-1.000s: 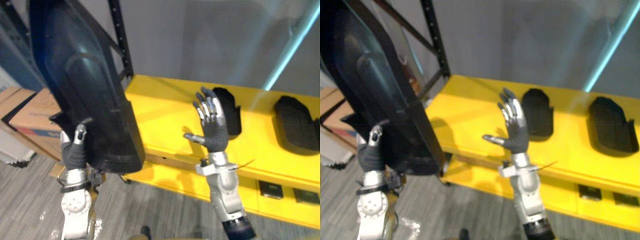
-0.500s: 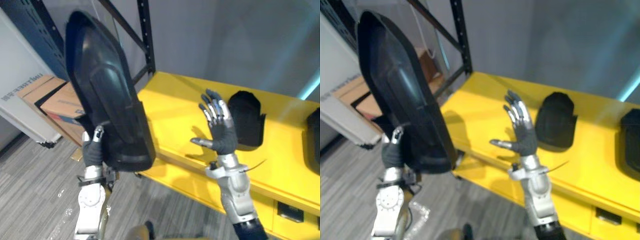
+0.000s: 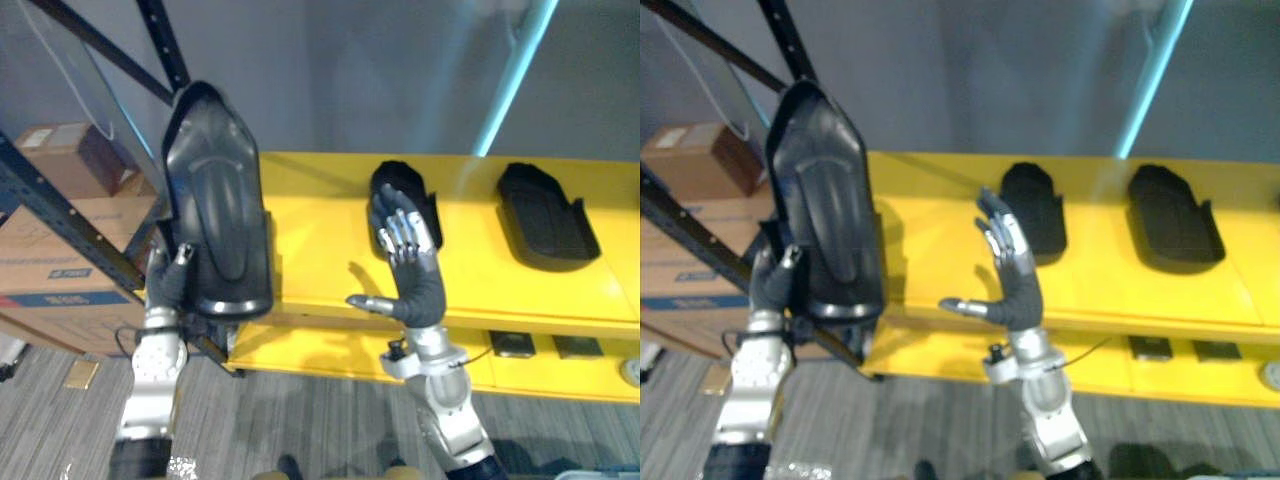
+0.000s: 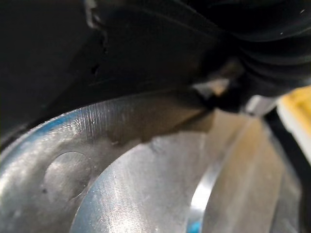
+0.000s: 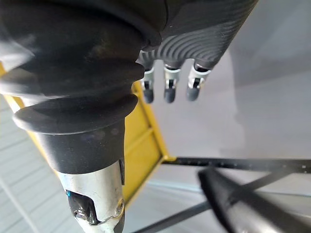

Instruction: Walk over and take plastic housings, then place them on the shelf

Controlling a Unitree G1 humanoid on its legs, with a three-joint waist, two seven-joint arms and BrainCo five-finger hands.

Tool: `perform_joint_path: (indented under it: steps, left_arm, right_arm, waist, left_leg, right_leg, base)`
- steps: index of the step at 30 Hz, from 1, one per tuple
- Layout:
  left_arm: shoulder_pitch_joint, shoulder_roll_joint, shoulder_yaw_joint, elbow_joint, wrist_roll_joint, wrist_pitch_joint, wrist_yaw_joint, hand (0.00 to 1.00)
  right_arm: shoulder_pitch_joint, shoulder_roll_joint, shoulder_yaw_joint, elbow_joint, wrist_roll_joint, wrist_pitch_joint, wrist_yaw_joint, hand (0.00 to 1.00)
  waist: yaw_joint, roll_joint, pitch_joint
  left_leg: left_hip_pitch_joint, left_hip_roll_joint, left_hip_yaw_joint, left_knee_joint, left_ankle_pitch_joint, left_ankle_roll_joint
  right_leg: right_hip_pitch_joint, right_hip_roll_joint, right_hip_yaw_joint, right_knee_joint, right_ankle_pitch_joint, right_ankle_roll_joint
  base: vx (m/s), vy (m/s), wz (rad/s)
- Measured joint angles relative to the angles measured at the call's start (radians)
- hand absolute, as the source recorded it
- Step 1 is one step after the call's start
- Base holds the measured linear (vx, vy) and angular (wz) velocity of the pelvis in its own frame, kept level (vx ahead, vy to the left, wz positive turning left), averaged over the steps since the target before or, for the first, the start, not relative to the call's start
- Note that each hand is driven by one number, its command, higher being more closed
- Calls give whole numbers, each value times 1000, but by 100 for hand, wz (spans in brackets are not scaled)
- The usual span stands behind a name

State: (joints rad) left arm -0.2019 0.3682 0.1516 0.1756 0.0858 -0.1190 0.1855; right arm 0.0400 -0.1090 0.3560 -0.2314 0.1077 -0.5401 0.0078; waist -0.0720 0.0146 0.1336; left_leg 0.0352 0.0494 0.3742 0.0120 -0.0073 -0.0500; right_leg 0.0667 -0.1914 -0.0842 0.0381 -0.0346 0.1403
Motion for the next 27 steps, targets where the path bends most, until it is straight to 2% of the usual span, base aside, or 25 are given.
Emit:
perform_joint_path:
  steps: [2,4,6,8,10,12,15,17,20,23,27]
  left_arm:
    - [-100,46,-3,84,-2,40,-36,100]
    - [-148,70,-19,138,-3,59,-67,100]
    - [-200,92,-55,224,-16,75,-102,100]
    - [-247,115,-99,321,-32,99,-135,100]
    - [-294,122,-128,406,-51,142,-162,100]
    - [-329,124,-132,470,-60,155,-171,100]
    - [-373,126,-134,538,-90,188,-184,100]
    - [-410,140,-144,594,-97,228,-203,100]
    - [-447,167,-174,656,-130,278,-212,100]
    - [-469,209,-174,683,-166,306,-235,100]
    - [-508,258,-174,684,-171,340,-254,100]
  right_arm:
    - [14,-30,0,-4,27,21,33,0]
    - [15,-54,0,-22,38,39,44,0]
    - [13,-74,-1,-52,37,43,63,0]
    - [-6,-100,1,-79,49,47,98,0]
    - [-24,-120,0,-91,94,73,146,0]
    - [-34,-148,2,-96,115,93,174,0]
    - [-49,-190,8,-103,115,117,197,0]
    - [-65,-216,26,-107,115,132,213,0]
    - [-66,-225,28,-124,115,178,212,0]
    - [-33,-250,11,-125,111,223,221,0]
    - [54,-315,-63,-125,87,222,274,0]
  waist:
    - [-10,10,-5]
    - [-24,19,-11]
    - [-30,28,-15]
    - [-51,38,-10]
    - [-64,51,-6]
    - [-79,68,3]
    - [-82,92,17]
    - [-82,105,26]
    - [-94,110,30]
    - [-106,106,47]
    - [-114,107,98]
  left_leg:
    - [0,1,0,-17,11,0]
    - [0,1,0,-25,15,-1]
    - [2,1,0,-25,16,0]
    - [16,1,-1,-26,16,1]
    - [23,-1,-1,-25,16,1]
    - [17,-3,-2,-26,18,3]
    - [15,-4,3,-41,26,-2]
    - [7,-1,14,-44,31,-3]
    - [0,-1,18,-44,35,0]
    - [0,-1,18,-41,35,0]
    - [0,0,17,-37,35,0]
  right_leg:
    - [-3,5,-1,-14,7,1]
    - [-6,7,-2,-15,8,1]
    - [-7,7,0,-15,9,2]
    - [3,6,1,-15,9,4]
    - [5,3,4,-16,12,9]
    - [0,-2,5,-22,15,14]
    - [-17,-1,13,-29,16,15]
    - [-38,1,28,-18,16,14]
    - [-53,2,34,-3,17,15]
    - [-64,3,53,8,16,15]
    - [-69,3,62,20,15,13]
  base:
    - [32,-16,-6]
    - [0,0,0]
    - [15,5,-5]
    - [-4,12,-8]
    - [-31,15,-10]
    - [-62,19,-6]
    - [-78,16,-9]
    - [-42,6,-12]
    - [3,0,-6]
    - [29,0,-11]
    - [-2,2,-7]
